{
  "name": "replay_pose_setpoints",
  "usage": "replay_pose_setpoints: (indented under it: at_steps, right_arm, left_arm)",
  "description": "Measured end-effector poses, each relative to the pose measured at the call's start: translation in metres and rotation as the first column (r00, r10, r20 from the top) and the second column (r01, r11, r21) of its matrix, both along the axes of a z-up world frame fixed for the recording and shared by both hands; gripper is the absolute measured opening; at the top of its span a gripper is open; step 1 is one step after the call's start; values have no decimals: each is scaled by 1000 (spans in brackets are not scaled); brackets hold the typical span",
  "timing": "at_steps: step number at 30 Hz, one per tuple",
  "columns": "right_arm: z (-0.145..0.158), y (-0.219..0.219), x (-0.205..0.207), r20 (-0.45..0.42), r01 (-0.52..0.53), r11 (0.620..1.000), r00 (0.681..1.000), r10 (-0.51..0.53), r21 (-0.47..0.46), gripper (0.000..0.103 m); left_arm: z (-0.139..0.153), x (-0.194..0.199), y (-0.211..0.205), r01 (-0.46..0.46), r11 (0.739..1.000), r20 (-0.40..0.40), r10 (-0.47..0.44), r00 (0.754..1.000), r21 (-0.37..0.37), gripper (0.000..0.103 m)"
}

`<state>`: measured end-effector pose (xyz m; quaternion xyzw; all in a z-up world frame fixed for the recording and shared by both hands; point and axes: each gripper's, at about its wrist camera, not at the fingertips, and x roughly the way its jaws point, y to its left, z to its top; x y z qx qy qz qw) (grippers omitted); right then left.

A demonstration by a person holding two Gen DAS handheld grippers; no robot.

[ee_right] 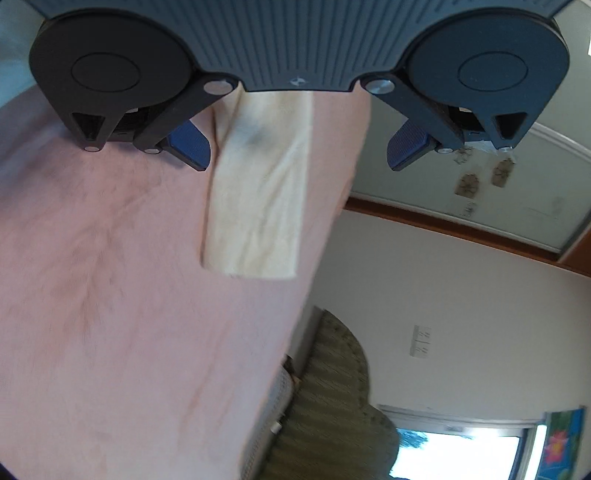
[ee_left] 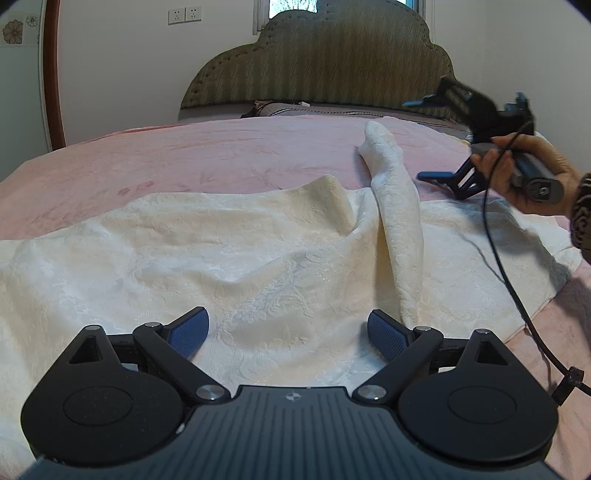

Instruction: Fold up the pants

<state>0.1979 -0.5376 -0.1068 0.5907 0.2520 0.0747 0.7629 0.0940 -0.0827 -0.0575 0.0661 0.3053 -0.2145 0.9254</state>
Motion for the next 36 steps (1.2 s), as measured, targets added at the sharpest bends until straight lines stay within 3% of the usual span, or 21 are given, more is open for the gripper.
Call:
replay_pose_setpoints:
  at_steps: [8, 11, 13, 15, 18, 22, 25, 28, 33, 36]
  right_arm:
    - [10, 21, 50, -51, -7, 981, 999, -3, -194, 103]
    - [16, 22, 50, -2, 52, 973, 999, -54, -226, 81]
    - [16, 22, 45, 35, 73, 975, 997, -67, -210, 48]
    - [19, 22, 45, 49, 53, 969, 998, -43, -240, 35]
    - [18, 23, 48, 27, 38, 957, 999, -32, -287, 23]
    - [12, 23, 51, 27, 55, 960, 998, -50, -273, 7]
    - [20, 25, 36, 63, 95, 949, 995, -79, -300, 5]
    - [46, 29, 6, 131, 153, 914, 985, -111, -376, 5]
    - [97, 20, -84, 235, 301, 847, 948, -215, -439, 5]
    - [116, 9, -142, 253, 376, 795, 924, -285, -476, 4]
  left_arm:
    - [-1, 0, 0, 2, 1000, -4, -2, 1000, -5, 96]
    - [0, 0, 0, 2, 1000, -5, -2, 1000, -7, 96]
    - [0, 1, 0, 2, 1000, -5, -2, 1000, -8, 96]
    - [0, 1, 1, 2, 1000, -6, -2, 1000, -8, 96]
    - [0, 1, 1, 2, 1000, -6, -2, 1000, -9, 96]
    - [0, 1, 1, 3, 1000, -6, -3, 1000, -8, 96]
    - [0, 1, 1, 3, 1000, -6, -3, 1000, -8, 96]
    - [0, 1, 1, 3, 1000, -6, -3, 1000, -10, 96]
    - [0, 2, 1, 4, 1000, -7, -4, 1000, -20, 96]
    - [-1, 2, 0, 4, 1000, -7, -4, 1000, -15, 96]
